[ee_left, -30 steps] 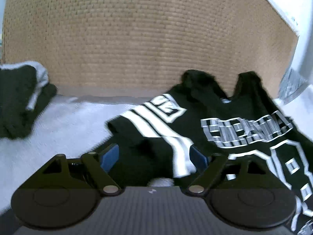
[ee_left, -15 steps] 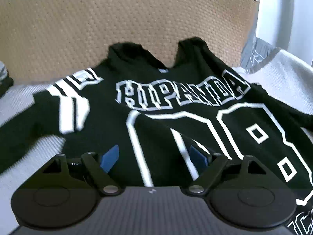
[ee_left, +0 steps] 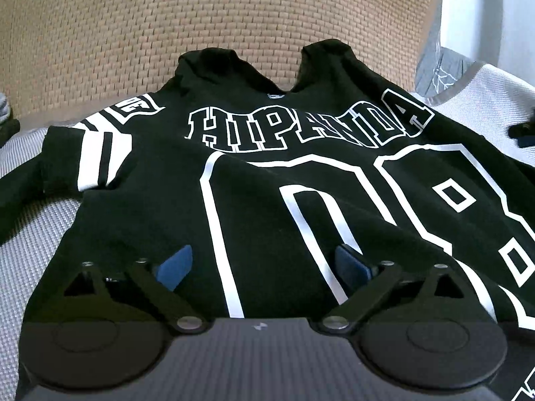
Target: Fold clothes
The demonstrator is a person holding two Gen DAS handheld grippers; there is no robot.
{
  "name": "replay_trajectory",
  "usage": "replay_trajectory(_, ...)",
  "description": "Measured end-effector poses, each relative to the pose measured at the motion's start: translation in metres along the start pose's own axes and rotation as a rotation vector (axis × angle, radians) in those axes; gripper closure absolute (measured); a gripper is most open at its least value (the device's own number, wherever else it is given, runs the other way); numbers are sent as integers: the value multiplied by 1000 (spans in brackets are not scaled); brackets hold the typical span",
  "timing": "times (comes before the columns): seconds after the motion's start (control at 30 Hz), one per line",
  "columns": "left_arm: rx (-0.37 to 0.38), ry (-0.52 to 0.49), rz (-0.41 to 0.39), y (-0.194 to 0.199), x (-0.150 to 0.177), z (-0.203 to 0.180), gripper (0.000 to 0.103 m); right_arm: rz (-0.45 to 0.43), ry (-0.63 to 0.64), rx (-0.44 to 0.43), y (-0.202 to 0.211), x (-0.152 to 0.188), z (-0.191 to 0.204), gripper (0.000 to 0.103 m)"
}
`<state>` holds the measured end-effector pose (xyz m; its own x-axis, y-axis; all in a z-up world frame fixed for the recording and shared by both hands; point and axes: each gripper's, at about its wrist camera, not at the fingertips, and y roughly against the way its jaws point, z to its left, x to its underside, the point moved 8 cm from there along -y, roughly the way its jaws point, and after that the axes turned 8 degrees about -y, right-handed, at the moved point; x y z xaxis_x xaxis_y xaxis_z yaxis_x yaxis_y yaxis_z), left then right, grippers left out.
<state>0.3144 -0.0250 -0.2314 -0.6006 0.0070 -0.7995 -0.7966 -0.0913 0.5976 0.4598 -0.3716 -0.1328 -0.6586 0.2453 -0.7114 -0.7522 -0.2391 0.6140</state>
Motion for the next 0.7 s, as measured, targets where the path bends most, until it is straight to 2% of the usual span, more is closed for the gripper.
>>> replay_trajectory(0.17,-2,2,-10,-2,1,0,7,25,-28,-27,-40,3,21,57)
replay_trajectory(0.27,-2,3,-15,-3,1,0,6,28,6,1,-57,4,30,57)
replay_trajectory(0.4,-2,3,-20,-3,1,1,6,16,-83,-23,-73,-1,30,57)
replay_trajectory(0.47,-1,4,-23,-4,1,1,6,1,-126,-37,-79,-3,29,64)
replay_trajectory(0.57,0,5,-25,-4,2,1,5,-25,-125,-14,-84,-6,27,88)
replay_trajectory(0.6,0,5,-25,-4,2,1,5,-30,-126,-11,-84,-7,27,99)
replay_trajectory(0.7,0,5,-26,-3,2,1,5,-49,-122,-3,-84,-12,23,100)
